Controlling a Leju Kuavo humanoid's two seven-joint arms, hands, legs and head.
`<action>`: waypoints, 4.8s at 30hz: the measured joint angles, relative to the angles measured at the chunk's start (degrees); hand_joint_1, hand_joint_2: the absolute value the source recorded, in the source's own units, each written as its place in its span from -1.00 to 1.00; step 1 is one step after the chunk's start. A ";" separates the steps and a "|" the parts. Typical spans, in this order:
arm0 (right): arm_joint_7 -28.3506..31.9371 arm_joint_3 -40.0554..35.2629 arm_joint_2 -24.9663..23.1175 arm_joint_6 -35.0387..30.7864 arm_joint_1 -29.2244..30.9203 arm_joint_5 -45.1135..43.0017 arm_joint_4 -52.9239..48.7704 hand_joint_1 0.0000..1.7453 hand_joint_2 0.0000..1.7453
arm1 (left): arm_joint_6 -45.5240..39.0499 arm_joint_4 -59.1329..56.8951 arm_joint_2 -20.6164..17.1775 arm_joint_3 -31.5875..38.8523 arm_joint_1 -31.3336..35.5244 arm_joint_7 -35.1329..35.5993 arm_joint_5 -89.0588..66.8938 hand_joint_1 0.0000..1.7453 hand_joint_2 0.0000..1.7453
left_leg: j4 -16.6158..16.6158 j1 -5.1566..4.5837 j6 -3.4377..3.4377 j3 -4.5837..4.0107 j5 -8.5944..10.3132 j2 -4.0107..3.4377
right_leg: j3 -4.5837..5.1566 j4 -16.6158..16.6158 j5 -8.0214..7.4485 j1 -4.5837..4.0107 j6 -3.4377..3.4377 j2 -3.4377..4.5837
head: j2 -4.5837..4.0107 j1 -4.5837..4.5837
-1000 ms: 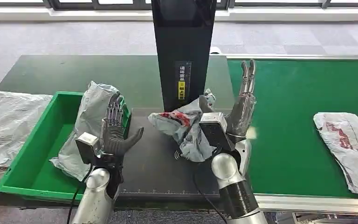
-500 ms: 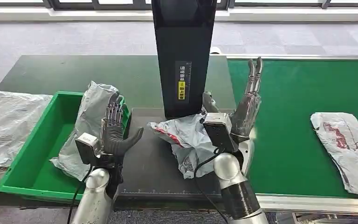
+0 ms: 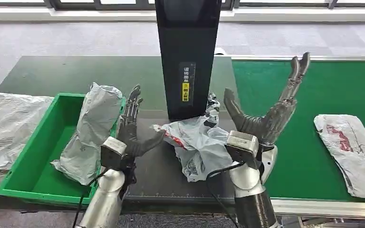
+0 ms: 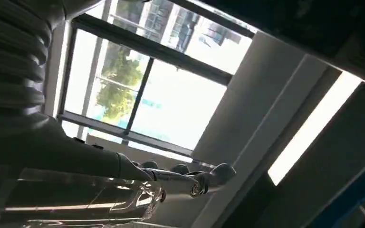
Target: Moved the parcel from conveyor to table for the left to box.
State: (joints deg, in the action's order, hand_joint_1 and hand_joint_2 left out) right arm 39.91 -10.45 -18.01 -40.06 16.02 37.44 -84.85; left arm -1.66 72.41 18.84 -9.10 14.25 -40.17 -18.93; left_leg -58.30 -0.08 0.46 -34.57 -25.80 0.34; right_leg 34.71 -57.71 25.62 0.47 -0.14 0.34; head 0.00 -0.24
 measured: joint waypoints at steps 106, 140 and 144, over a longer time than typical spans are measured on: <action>0.06 6.51 1.35 0.00 -6.74 -4.89 -14.18 -1.00 1.00 | -38.43 18.66 1.42 17.83 6.05 30.36 -57.04 1.00 1.00 | 0.06 -0.01 -0.02 0.11 -0.04 -0.42 | 0.00 -0.01 -0.06 0.01 0.03 0.52 | 0.00 0.02; 0.06 7.96 1.44 0.00 -7.99 -4.92 -15.64 -1.00 1.00 | -38.43 -13.38 0.22 42.87 13.95 31.85 -63.40 -1.00 1.00 | 0.05 0.01 0.00 0.11 -0.03 -0.44 | -0.01 0.00 -0.07 -0.01 0.03 0.52 | 0.00 0.00; 0.06 7.96 1.44 0.00 -8.00 -4.92 -15.64 -1.00 1.00 | -38.43 -13.75 0.13 43.22 14.15 32.13 -62.03 -1.00 1.00 | 0.05 0.01 0.00 0.11 -0.03 -0.44 | -0.01 0.00 -0.07 0.00 0.03 0.52 | 0.00 0.00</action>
State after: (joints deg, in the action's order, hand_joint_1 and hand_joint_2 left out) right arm 39.98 -2.49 -16.57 -40.06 8.01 32.52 -100.50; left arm -40.09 58.66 18.97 34.12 28.40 -8.04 -80.97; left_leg -58.25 -0.07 0.45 -34.46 -25.83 -0.10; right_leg 34.70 -57.71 25.55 0.47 -0.11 0.86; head 0.00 -0.24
